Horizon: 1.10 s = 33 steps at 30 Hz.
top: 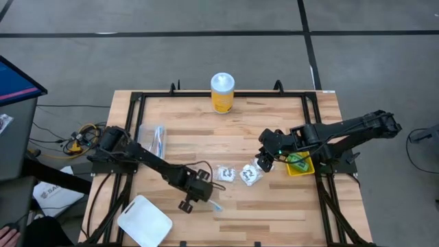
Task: Pick & Place Travel size toiletries
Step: Put the blue toothbrush into the transparent bin
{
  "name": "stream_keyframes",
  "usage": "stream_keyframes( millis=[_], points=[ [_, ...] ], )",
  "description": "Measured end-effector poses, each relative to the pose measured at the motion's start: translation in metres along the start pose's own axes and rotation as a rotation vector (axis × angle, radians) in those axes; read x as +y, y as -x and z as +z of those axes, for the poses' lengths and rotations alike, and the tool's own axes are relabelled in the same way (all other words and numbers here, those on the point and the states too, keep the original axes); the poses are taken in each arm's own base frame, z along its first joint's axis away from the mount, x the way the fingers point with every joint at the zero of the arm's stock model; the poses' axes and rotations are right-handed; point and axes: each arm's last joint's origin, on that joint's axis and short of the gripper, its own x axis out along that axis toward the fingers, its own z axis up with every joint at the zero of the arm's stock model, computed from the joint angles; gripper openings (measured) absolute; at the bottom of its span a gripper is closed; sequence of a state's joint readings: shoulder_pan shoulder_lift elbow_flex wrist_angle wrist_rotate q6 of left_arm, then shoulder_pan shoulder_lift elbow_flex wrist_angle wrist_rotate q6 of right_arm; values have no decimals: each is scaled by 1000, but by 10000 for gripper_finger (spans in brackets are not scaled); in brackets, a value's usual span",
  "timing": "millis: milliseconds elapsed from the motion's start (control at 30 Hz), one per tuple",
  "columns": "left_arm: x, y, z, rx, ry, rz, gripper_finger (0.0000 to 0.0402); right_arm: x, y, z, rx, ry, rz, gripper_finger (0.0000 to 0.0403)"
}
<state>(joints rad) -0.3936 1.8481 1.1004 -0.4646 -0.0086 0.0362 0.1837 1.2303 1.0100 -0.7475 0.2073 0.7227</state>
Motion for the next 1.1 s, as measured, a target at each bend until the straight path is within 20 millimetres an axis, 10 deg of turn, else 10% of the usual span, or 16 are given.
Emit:
stream_keyframes(
  millis=[267, 533, 800, 1100],
  points=[
    [13, 90, -9, -206, 429, 297, 15, -1, 0, 1, -1, -3, -2, 154],
    [19, 159, -95, -374, 946, 636, 17, -3, -1, 3, -5, -16, -9, 154],
    [21, 165, -171, -417, 1247, 632, 18, -7, -2, 6, -11, -36, -22, 154],
    [19, 145, -206, -402, 1527, 607, 18, -10, -2, 8, -14, -35, -30, 154]
  ],
)
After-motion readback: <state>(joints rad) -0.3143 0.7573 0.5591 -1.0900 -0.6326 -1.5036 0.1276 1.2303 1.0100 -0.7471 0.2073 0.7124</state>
